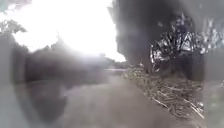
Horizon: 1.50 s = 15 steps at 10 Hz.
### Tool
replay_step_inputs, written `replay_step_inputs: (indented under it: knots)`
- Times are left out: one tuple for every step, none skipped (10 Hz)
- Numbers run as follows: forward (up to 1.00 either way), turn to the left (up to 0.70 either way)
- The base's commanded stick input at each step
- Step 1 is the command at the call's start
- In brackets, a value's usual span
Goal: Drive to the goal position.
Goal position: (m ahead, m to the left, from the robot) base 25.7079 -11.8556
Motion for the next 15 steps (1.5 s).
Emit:
replay_step_inputs:
  knots:
    - [1.0, 0.27]
    - [1.0, 0.08]
    - [1.0, 0.0]
    - [1.0, 0.0]
    - [1.0, 0.0]
    - [1.0, 0.0]
    - [1.0, 0.0]
    - [1.0, 0.0]
    - [1.0, 0.0]
    - [1.0, 0.0]
    - [1.0, 0.0]
    - [1.0, 0.0]
    - [1.0, 0.0]
    - [1.0, 0.0]
    - [1.0, 0.0]
